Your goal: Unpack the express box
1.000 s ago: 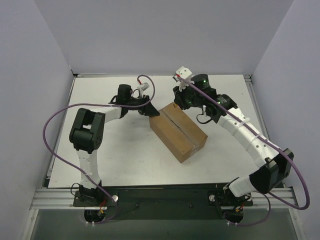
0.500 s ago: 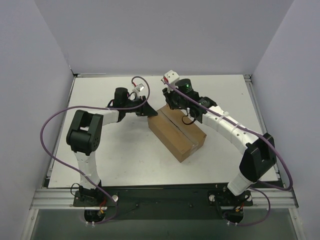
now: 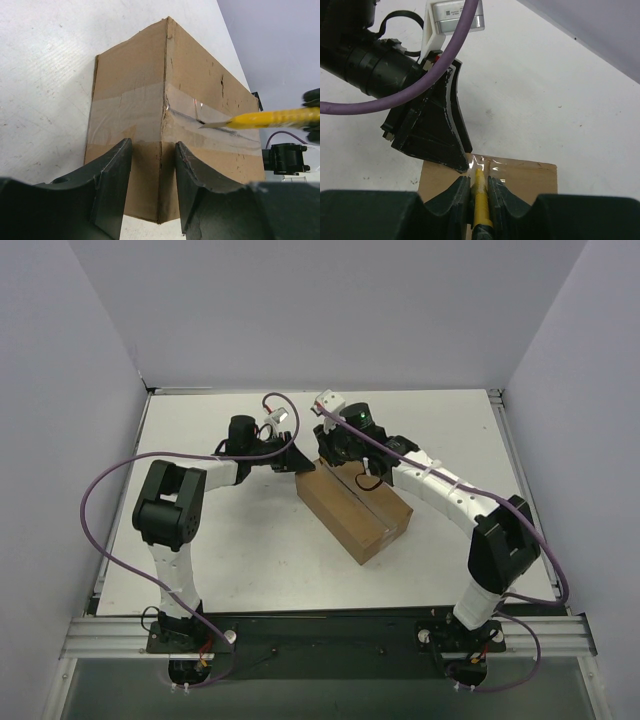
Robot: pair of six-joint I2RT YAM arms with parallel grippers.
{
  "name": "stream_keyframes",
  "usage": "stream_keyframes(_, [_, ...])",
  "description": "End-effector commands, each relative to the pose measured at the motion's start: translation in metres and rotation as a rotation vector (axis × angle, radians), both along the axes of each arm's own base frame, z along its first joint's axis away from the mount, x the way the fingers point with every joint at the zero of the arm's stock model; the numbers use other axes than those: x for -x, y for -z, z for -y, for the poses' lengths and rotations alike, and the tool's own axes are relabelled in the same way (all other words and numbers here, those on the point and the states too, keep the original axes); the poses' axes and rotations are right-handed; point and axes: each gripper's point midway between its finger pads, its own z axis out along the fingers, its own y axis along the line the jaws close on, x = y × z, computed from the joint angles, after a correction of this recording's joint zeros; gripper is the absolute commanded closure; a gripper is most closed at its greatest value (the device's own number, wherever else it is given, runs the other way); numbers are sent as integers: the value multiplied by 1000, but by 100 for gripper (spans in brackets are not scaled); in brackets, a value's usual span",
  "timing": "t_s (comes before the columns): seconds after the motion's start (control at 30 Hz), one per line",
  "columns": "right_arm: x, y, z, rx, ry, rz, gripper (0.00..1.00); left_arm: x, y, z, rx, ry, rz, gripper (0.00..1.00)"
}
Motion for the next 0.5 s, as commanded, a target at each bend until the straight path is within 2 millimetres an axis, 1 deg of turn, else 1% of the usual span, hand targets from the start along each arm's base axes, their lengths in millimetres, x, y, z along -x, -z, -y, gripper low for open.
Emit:
stream_keyframes(0.0, [-5,-19,-16,-36,-67,43,100,0,1,-6,-25,-21,13,52])
stream_keyframes(0.23, [-10,-18,-17,-21,-75,61,100,1,3,-6,-28,-18,13,52])
stream_keyframes(0.43, [-15,-28,-20,-30,-85,90,100,4,6,-7,-35,-14,4,52])
stream_keyframes(0.47, [-16,-26,-21,-23,-90,93,100,4,6,-6,-34,-14,5,53])
